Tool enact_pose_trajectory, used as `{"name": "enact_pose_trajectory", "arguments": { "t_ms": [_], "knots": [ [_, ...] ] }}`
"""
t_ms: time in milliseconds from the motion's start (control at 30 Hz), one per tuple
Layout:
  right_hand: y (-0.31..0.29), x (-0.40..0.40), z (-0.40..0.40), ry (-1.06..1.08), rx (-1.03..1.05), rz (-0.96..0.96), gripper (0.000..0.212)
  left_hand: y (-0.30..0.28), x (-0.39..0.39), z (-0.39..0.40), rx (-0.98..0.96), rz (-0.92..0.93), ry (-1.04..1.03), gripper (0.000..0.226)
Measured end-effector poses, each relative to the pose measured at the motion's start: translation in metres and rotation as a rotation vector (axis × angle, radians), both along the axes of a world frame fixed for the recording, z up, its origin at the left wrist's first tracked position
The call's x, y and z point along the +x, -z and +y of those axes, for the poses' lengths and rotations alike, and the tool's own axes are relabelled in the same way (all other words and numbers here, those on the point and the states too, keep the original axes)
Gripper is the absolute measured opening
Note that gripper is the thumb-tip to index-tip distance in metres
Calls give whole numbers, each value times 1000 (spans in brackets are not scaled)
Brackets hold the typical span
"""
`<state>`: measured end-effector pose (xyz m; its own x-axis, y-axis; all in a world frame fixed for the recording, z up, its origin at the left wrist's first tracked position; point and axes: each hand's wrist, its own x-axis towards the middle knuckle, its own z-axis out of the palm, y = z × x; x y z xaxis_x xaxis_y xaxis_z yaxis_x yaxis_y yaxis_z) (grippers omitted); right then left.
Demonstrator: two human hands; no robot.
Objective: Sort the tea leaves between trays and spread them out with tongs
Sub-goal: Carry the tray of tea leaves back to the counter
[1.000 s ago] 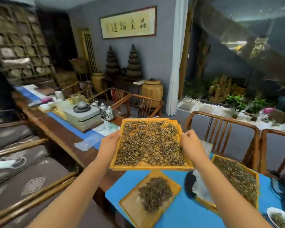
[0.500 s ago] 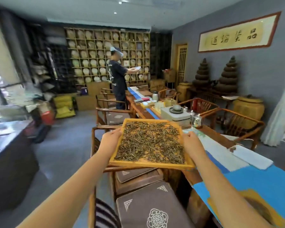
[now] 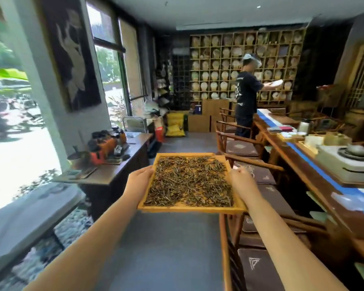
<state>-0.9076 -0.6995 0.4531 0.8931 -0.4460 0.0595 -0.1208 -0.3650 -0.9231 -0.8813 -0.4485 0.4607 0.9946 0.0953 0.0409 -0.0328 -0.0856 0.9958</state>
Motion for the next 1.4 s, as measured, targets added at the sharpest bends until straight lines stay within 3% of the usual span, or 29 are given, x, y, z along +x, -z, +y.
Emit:
{"name": "enact_pose_trajectory", "arguments": {
  "t_ms": [100, 200, 367, 733, 1067, 1400],
  "knots": [
    [3, 31, 44, -76, 17, 16, 17, 1, 10, 45, -3, -19, -123, 32],
    [6, 63, 79, -127, 13, 29, 23, 4, 26, 79, 14, -11, -197, 24],
    [14, 127, 126, -195, -27, 37, 20, 12, 72, 124, 32, -2, -297, 29],
    [13, 316, 181, -317, 34, 4, 14, 26, 240, 171, -87, -16, -390, 24],
    [23, 458, 230, -364, 31, 44, 16, 29, 370, 218, -95, 59, -436, 25],
    [21, 650, 306, -402, 13, 4, 18, 17, 538, 286, -110, 19, -461, 20]
  ]
}}
